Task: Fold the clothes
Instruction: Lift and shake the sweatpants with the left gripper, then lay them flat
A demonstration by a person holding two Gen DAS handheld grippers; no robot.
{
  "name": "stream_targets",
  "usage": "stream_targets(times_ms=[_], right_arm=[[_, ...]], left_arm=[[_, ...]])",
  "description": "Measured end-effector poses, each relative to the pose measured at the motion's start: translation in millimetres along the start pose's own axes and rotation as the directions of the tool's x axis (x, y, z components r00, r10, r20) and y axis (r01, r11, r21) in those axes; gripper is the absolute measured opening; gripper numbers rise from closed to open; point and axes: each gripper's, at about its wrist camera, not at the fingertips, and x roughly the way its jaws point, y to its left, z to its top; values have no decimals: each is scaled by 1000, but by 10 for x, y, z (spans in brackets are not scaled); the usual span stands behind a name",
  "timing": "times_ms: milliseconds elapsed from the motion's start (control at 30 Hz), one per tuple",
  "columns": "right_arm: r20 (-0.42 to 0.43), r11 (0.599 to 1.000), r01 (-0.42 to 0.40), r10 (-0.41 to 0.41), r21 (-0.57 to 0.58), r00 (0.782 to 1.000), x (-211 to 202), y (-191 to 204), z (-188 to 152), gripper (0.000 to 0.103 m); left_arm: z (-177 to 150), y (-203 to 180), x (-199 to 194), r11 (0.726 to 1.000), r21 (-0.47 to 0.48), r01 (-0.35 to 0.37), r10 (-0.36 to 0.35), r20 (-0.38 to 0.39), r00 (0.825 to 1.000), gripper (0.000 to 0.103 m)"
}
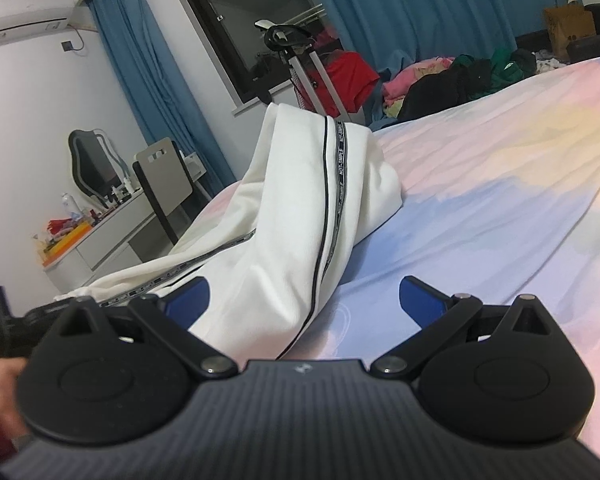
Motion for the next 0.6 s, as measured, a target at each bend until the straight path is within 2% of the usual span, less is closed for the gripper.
stream_targets(times_ms=[33,67,100,133,233,300,367,433,500,600], right_arm=[[-1,1000,1,-1,-1,1000,17,0,-4,103],[0,1000,4,-4,-4,1000,37,-1,-11,103],[-1,1000,14,-14,-8,1000,65,-2,-21,103],[-1,1000,23,-23,-13,1000,93,-3,-31,103],[8,998,54,-54,-28,999,183,-19,-71,103],[28,994,90,-89,-59,996,232,-20,-89,103],[48,989,126,-123,-82,991,274,-26,-103,103],[63,982,159,-153,-98,986,319,-51,-116,103],[64,973,194,-187,-125,980,384,-74,-141,103],[48,955,236,-231,-180,972,490,-83,-212,103]], left_arm=[[36,7,60,1000,6,28,-28,-5,1000,51],[89,-25,106,999,36,25,-25,1,1000,29],[145,-67,163,998,69,9,-9,1,1000,21],[215,-121,213,996,92,-11,11,6,1000,17],[570,-322,312,988,134,-71,61,76,995,16],[869,-491,370,981,155,-120,98,140,985,16],[1124,-711,474,963,180,-198,158,216,963,16],[1225,-883,623,941,210,-266,206,268,941,17],[1191,-1004,826,937,244,-251,196,227,954,19],[979,-1094,940,935,268,-232,186,185,965,34]])
